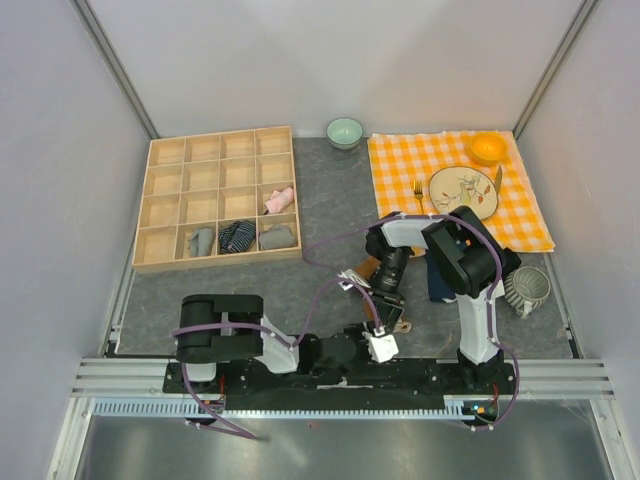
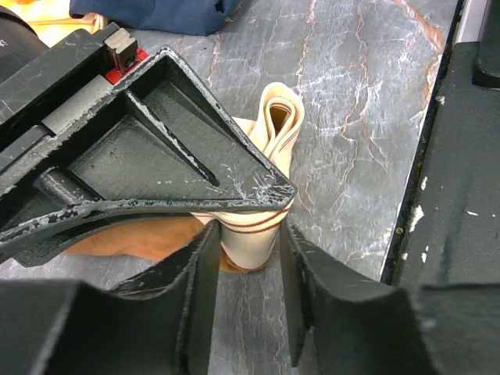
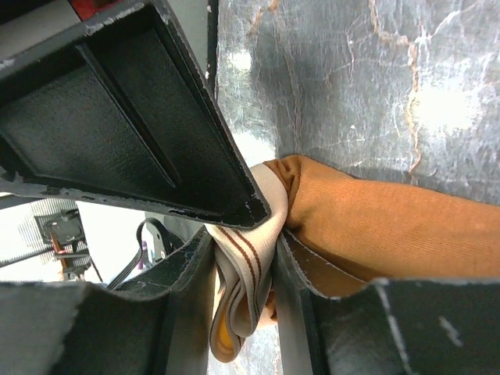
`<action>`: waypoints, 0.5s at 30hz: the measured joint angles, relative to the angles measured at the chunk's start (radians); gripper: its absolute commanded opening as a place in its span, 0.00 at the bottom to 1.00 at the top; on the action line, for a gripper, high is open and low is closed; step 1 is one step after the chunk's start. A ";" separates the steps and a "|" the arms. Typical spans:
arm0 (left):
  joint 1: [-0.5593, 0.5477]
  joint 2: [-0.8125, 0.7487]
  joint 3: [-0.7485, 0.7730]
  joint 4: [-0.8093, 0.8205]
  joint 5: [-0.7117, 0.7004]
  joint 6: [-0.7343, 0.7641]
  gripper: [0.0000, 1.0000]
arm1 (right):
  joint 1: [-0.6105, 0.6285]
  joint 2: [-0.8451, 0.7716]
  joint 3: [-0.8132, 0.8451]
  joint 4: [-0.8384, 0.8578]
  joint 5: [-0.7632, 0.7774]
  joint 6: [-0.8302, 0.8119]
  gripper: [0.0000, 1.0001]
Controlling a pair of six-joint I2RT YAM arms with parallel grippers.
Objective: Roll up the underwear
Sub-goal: Roll the underwear to the center of the board.
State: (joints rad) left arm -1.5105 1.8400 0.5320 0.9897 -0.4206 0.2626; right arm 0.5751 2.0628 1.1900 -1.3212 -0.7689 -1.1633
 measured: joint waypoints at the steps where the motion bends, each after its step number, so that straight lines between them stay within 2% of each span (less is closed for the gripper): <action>1: 0.004 0.000 0.005 -0.006 -0.005 -0.002 0.28 | -0.002 0.000 0.000 -0.002 0.000 0.000 0.41; 5: 0.018 0.002 0.023 -0.028 -0.006 -0.017 0.03 | -0.009 0.000 0.000 -0.008 0.001 -0.001 0.43; 11: 0.065 -0.019 0.028 -0.056 0.070 -0.102 0.02 | -0.038 -0.005 0.000 -0.016 -0.001 -0.015 0.48; 15: 0.144 -0.054 0.019 -0.084 0.179 -0.206 0.02 | -0.076 -0.045 0.008 -0.001 -0.001 -0.031 0.53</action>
State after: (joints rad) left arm -1.3663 1.7859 0.5510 0.9054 -0.2417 0.0563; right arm 0.4992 2.0182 1.1984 -1.3224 -0.7696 -1.1942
